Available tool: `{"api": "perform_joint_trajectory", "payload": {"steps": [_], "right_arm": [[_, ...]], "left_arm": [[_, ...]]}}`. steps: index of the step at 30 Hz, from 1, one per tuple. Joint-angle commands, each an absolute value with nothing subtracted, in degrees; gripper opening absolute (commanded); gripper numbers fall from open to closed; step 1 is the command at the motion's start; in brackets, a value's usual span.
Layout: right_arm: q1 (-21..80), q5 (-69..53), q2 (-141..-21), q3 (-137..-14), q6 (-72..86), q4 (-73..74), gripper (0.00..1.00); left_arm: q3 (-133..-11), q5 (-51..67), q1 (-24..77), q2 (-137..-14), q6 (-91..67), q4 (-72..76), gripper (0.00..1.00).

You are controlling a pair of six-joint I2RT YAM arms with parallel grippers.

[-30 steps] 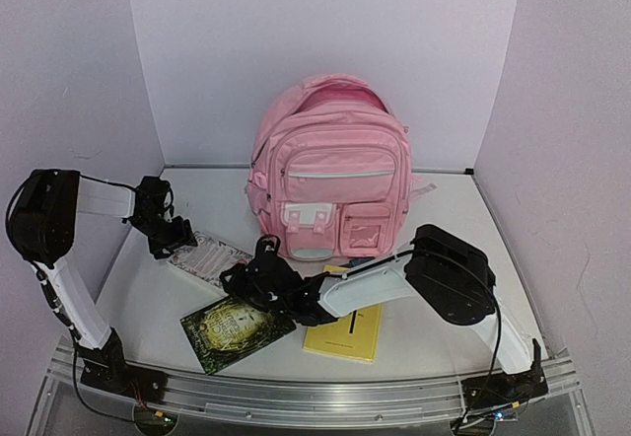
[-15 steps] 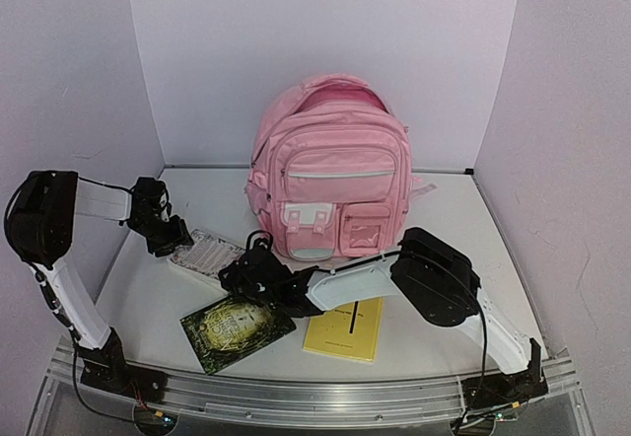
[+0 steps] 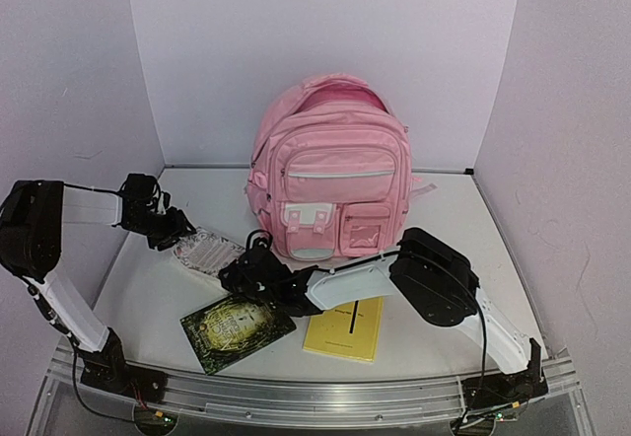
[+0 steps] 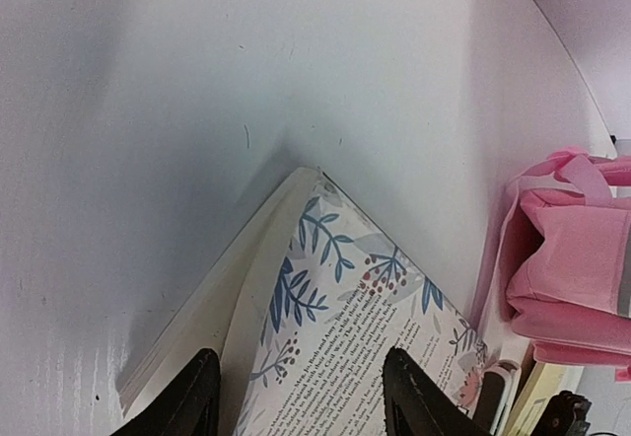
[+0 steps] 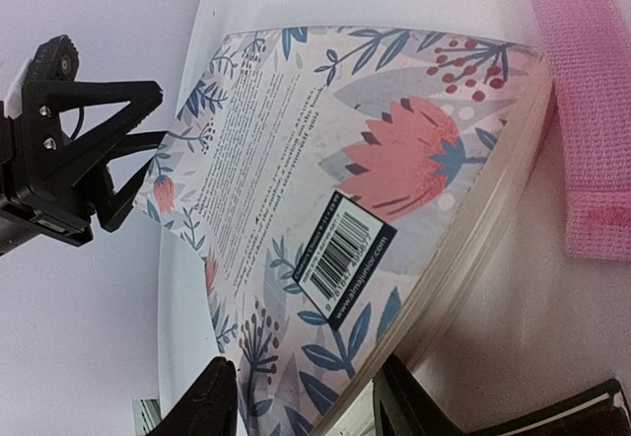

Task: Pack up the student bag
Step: Pick up the book from the center of the board.

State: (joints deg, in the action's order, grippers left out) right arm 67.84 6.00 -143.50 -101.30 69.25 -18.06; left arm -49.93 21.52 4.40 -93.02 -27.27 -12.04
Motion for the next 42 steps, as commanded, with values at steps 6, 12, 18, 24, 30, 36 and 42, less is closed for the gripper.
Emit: {"api": "perform_joint_trajectory", "payload": {"steps": [6, 12, 18, 24, 30, 36, 42], "right_arm": [[67.2, 1.8, -143.2, -96.5, 71.4, -30.6, 0.18], [67.2, 0.7, -139.4, -92.9, 71.6, -41.9, 0.03], [67.3, 0.5, -136.4, -90.8, 68.3, -50.8, 0.00], [67.8, 0.6, -131.3, -88.3, 59.7, -51.1, 0.00], [69.2, 2.4, -125.3, -88.6, 46.2, -42.2, 0.00], [69.9, 3.9, -117.0, -86.1, 35.3, -33.9, 0.00], [69.8, -3.5, -108.9, -82.8, 22.6, -21.1, 0.00]], "left_arm": [[-45.8, 34.3, 7.5, -95.1, -30.6, -15.9, 0.47], [-44.8, 31.1, 7.4, -93.0, -31.0, -17.0, 0.41], [-45.5, 23.8, 7.2, -86.5, -30.2, -20.9, 0.66], [-49.0, 18.4, 6.5, -77.6, -28.8, -26.6, 0.83], [-55.4, 14.7, 6.2, -71.3, -25.1, -33.4, 0.89], [-59.0, 11.3, 6.1, -66.2, -21.6, -37.5, 0.95], [-59.3, 16.1, 6.3, -64.2, -14.3, -38.0, 0.95]]}}
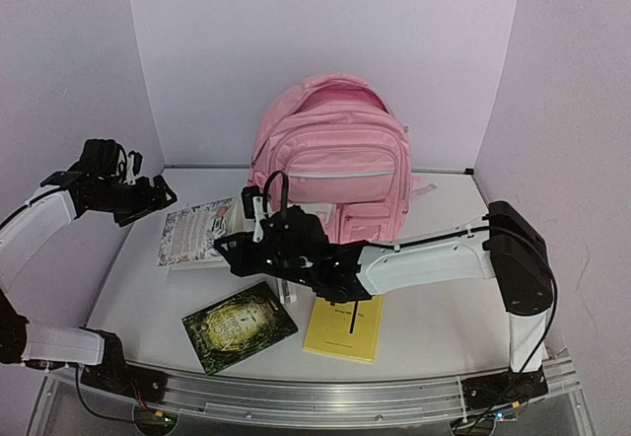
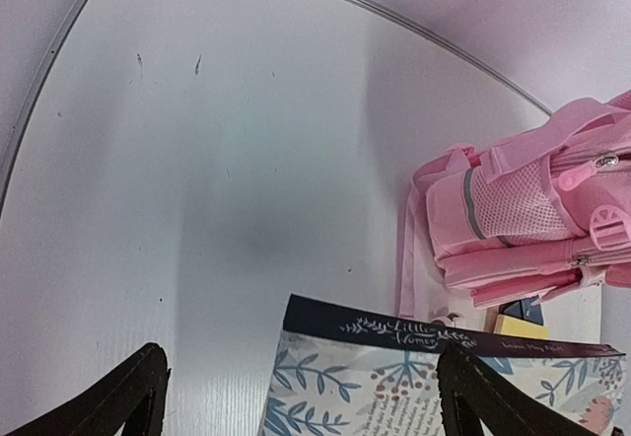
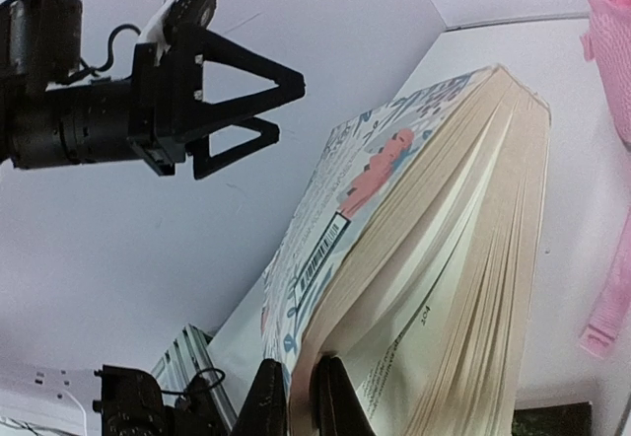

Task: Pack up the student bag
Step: Pick up the book from the center of the board.

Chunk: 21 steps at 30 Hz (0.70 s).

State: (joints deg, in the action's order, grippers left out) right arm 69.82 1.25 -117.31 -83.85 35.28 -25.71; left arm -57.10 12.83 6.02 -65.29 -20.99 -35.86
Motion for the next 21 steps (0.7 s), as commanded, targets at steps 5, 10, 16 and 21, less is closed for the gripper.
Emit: {"api": "perform_joint_trajectory", "payload": {"steps": [5, 10, 16, 21], "right_arm": [[67.2, -12.3, -101.7, -79.3, 15.3, -12.4, 0.00], [60.0, -30.6, -96.0, -75.7, 14.5, -10.3, 0.00], [55.9, -39.3, -89.6, -74.5, 13.1, -6.6, 0.00], [54.8, -43.2, -85.0, -73.2, 14.0, -6.1, 0.00]], "left_arm": [[-58.0, 29.8, 7.7, -61.3, -9.1, -34.6, 0.94], [-58.7, 44.8, 8.6, -62.3, -5.7, -35.3, 0.95], [-58.8, 55.7, 13.5, -65.1, -2.7, -35.8, 0.94], [-59.3, 62.1, 16.6, -67.9, -2.7, -36.2, 0.95]]}}
